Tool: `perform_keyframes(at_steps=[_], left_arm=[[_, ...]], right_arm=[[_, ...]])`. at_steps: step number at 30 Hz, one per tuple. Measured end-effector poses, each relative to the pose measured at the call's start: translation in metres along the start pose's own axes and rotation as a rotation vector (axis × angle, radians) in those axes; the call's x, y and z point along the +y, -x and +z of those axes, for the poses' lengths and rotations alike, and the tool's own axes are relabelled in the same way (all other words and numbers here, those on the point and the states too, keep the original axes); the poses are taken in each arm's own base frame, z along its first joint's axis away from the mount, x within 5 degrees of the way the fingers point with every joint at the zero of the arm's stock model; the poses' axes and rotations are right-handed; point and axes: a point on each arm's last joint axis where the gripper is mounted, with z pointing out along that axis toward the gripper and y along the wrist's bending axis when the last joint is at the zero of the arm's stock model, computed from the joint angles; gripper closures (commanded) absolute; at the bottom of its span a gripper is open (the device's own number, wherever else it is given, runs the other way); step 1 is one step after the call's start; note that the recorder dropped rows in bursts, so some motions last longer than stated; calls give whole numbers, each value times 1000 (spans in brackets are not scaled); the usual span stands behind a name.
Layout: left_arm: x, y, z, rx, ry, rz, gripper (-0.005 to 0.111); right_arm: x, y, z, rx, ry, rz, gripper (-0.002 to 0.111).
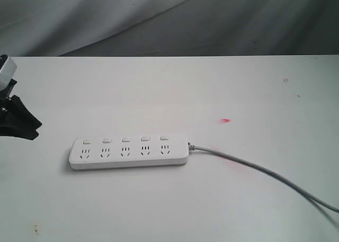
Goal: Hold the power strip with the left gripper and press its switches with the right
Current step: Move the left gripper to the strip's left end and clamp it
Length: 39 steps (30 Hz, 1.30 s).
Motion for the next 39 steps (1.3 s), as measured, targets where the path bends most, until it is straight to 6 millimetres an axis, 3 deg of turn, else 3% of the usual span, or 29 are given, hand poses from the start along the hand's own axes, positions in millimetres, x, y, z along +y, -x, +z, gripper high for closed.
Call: perform_keyframes(at_steps=[4, 7, 13, 23, 30, 39], left_arm=[[-1, 17, 14, 16, -49, 61, 38], [-4, 29, 27, 60, -110, 127, 30], [-4, 38, 48, 74, -150, 162, 30], [9, 19, 72, 79, -114, 102, 30], [21, 19, 79, 36, -53, 59, 30], [16, 8, 86, 79, -137, 83, 30]], right_arm=[[0, 0, 0, 0, 0, 0, 108], [0, 0, 0, 0, 0, 0, 108], [0, 0, 0, 0, 0, 0, 108], [0, 0, 0, 0, 0, 0, 108], [0, 0, 0, 0, 0, 0, 108], [0, 0, 0, 0, 0, 0, 108]])
